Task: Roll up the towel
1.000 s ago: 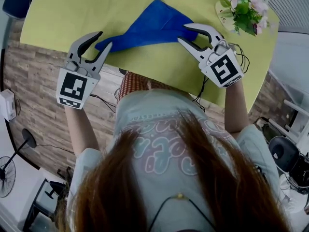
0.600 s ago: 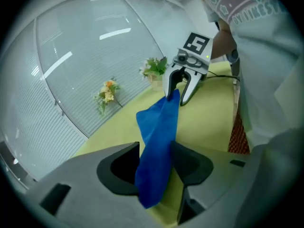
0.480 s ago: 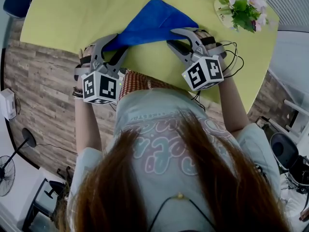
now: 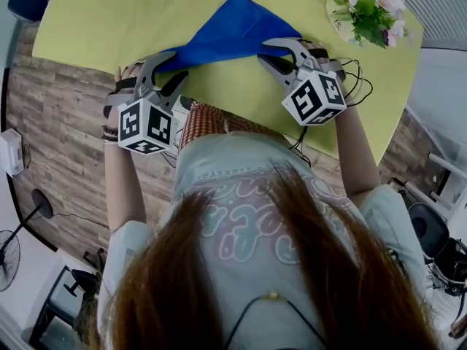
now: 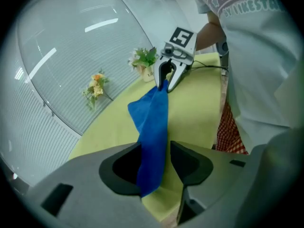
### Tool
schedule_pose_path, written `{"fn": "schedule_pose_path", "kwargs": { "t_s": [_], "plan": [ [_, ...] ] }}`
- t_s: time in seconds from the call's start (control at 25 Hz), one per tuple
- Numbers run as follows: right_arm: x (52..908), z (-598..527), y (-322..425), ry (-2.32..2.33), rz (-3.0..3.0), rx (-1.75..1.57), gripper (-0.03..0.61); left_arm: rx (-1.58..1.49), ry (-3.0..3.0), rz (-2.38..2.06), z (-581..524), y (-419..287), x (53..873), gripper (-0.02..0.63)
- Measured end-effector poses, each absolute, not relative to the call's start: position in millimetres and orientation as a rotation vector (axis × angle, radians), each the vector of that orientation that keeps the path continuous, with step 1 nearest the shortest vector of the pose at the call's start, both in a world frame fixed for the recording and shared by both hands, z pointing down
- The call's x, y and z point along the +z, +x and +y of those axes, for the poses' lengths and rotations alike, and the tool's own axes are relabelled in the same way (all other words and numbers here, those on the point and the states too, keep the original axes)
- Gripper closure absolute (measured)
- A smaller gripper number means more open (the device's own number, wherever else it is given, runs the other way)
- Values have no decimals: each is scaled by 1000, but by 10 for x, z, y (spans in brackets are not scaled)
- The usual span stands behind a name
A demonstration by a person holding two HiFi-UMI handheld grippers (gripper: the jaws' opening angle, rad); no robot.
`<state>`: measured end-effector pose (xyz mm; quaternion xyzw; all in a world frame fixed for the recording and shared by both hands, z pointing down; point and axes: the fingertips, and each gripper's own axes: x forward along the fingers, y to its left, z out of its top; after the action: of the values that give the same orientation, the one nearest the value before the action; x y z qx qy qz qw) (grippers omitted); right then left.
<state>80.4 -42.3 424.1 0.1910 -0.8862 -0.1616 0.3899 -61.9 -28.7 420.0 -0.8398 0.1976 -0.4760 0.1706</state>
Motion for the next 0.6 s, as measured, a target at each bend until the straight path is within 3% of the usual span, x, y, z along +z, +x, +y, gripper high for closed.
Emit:
{"fn": "schedule_pose_path", "kwargs": {
  "t_s": [0.16,0.32,0.6],
  "plan": [
    [4287,-399,772,441,-2262,-377,534,-1368,-2413,576,-398,-670,4266,458],
    [4266,-381,748,449,-2264,-391,557,-1370,-2430,563,-360,-709,4243,561],
    [4174,-108,807,412,-2309,-355,558,-1388,-2475,545,-20,-708,4200,568]
  ]
}}
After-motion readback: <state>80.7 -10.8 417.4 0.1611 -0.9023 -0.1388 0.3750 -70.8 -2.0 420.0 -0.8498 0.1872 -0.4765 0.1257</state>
